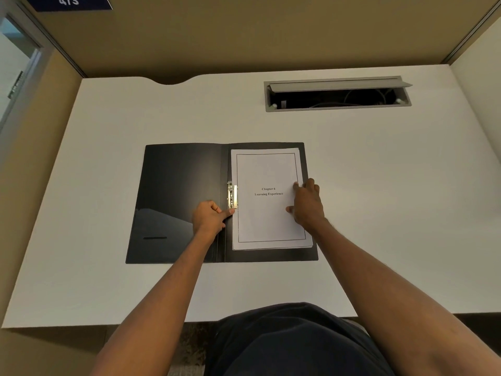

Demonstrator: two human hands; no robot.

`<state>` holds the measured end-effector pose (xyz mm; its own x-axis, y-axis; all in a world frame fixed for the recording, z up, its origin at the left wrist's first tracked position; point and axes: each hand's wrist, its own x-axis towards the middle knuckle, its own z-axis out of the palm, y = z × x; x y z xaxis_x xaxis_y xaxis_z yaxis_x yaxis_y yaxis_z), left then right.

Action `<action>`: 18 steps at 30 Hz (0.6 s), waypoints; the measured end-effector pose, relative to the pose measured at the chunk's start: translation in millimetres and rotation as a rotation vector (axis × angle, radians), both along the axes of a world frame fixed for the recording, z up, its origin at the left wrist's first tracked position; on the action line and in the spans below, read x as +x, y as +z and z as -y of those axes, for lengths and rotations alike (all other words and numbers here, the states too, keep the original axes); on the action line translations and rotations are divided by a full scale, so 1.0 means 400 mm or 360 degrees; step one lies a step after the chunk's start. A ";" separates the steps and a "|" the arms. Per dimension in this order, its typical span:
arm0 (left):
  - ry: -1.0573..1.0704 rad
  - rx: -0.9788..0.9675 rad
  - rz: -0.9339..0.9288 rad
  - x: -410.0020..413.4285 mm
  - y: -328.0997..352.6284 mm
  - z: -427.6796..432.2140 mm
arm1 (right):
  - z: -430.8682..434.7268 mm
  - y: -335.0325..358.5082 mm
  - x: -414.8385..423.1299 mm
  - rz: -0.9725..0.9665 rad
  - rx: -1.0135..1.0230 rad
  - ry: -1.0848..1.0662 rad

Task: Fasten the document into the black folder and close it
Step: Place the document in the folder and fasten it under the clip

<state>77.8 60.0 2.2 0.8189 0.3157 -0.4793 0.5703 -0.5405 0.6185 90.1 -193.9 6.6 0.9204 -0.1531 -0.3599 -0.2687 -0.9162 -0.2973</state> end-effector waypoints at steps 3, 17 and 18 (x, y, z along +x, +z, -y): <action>-0.0021 -0.0018 0.0000 -0.004 0.006 0.002 | 0.001 0.001 -0.007 0.0023 0.0031 -0.0013; -0.0024 -0.0080 0.0043 0.015 0.020 -0.011 | 0.016 0.014 -0.026 0.0053 0.0270 -0.0118; -0.0028 -0.0052 0.0066 0.018 0.021 -0.017 | 0.013 0.016 -0.029 0.0064 0.0239 -0.0109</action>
<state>85.0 66.9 10.4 0.8436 0.2858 -0.4546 0.5344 -0.5294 0.6589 78.6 -199.2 13.1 0.9237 -0.1631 -0.3466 -0.3139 -0.8408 -0.4410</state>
